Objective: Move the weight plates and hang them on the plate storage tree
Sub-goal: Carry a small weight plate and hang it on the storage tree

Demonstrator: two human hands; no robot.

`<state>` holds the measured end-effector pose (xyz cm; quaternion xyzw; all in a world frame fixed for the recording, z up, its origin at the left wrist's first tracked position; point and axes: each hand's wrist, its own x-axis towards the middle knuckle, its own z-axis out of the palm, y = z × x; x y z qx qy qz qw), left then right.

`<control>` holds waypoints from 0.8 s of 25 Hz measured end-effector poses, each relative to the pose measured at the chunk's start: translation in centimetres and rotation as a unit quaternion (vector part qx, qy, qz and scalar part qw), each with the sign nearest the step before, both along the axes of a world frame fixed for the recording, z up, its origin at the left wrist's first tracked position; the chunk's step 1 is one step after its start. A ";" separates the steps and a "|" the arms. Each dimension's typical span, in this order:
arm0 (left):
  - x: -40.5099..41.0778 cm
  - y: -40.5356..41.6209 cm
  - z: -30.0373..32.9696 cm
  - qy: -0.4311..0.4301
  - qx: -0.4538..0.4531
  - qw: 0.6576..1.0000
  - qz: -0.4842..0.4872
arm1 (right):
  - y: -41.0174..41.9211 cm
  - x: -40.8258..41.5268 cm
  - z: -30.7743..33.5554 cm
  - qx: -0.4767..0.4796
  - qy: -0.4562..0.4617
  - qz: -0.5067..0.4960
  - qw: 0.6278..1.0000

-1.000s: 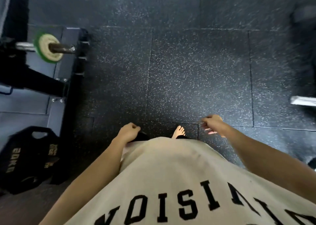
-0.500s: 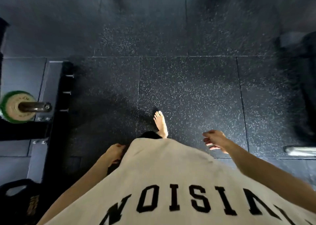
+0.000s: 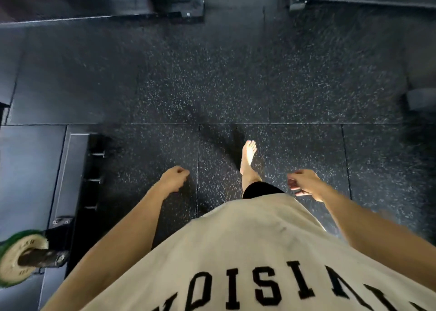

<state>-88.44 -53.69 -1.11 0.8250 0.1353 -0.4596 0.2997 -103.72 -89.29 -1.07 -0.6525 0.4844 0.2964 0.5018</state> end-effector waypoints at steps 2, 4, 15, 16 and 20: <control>4.1 -1.4 -0.6 0.004 0.014 1.000 0.023 | -2.4 6.4 -0.6 -0.010 0.008 0.031 0.999; 7.0 -2.2 -0.5 0.015 0.024 0.998 0.058 | -4.3 12.6 -0.3 -0.021 0.021 0.075 0.997; 26.0 -2.4 -3.2 0.055 -0.005 0.941 0.333 | -3.6 52.2 0.1 -0.049 0.013 0.327 0.944; 28.8 -1.7 -3.2 0.053 -0.015 0.940 0.336 | -2.8 55.5 -0.2 -0.055 0.010 0.335 0.940; 41.4 3.1 -1.6 0.006 -0.027 0.913 0.406 | 2.5 68.5 0.5 -0.071 0.000 0.381 0.922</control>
